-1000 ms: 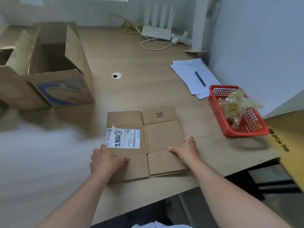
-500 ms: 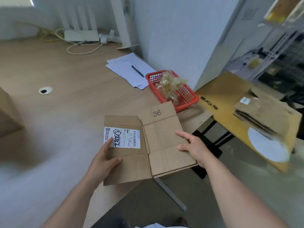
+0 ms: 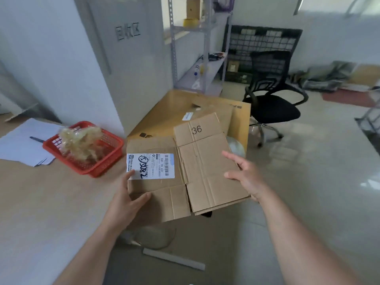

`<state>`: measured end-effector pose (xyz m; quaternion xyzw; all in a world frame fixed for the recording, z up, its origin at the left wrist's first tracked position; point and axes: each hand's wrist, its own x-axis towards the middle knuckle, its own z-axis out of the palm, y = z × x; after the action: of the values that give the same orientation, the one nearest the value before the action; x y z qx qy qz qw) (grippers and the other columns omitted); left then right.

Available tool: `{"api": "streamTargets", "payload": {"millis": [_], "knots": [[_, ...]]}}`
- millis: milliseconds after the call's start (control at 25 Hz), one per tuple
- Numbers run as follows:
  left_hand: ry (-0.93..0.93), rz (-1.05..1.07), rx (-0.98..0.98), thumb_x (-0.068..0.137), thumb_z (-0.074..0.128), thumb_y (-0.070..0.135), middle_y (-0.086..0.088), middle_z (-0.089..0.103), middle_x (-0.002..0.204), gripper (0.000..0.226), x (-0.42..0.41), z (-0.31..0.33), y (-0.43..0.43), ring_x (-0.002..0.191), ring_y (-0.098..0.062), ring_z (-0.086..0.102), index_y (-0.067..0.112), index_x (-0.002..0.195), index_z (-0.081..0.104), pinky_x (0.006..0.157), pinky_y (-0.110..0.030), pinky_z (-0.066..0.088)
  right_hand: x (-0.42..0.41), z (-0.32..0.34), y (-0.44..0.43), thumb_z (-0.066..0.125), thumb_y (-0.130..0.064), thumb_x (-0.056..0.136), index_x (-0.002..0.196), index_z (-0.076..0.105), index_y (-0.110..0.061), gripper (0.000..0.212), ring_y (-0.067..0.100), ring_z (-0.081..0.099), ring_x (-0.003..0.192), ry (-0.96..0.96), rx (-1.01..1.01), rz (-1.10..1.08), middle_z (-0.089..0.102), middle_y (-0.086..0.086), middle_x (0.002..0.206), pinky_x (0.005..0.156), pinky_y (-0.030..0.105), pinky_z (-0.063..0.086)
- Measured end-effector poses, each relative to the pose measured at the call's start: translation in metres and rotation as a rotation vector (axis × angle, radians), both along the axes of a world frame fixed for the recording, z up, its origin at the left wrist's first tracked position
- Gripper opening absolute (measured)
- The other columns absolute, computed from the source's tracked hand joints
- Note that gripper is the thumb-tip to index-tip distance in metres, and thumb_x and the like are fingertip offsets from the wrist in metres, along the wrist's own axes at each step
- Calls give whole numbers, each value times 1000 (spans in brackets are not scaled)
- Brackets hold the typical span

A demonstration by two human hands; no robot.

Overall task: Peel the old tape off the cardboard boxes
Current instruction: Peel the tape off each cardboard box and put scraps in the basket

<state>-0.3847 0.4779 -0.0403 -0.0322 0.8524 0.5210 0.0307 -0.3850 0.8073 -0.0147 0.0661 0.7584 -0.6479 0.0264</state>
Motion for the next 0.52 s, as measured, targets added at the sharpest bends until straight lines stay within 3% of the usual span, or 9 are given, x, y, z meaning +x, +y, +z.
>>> {"api": "streamTargets", "payload": {"millis": [80,200,360,520], "knots": [[71,-48,-18,79,77,20,7,45,126,73,-20,9,55,111,-8,45,29,138,35,80,-12,37,2,7,56,64,5,76,123,54,-42,68,-5,38,124,34,4,-65,45,-17,136,83,8,45],[122,-119,-30,78,78,23,5,46,126,74,-44,19,131,115,-12,48,30,136,33,88,-27,42,3,16,133,65,5,75,132,48,-38,73,-10,41,119,53,63,-124,43,-19,136,94,13,38],[104,-181,-45,79,77,27,-4,51,134,76,-62,23,195,115,-22,54,38,135,27,90,-45,52,-6,20,202,65,5,75,138,43,-32,77,7,40,132,31,167,-141,43,-10,144,111,36,34],[89,-199,-50,79,76,28,-8,45,141,76,-93,22,231,123,-26,51,39,136,27,96,-50,49,-37,13,242,67,-4,77,143,36,-37,80,10,39,133,0,314,-115,40,-12,146,111,36,34]]}}
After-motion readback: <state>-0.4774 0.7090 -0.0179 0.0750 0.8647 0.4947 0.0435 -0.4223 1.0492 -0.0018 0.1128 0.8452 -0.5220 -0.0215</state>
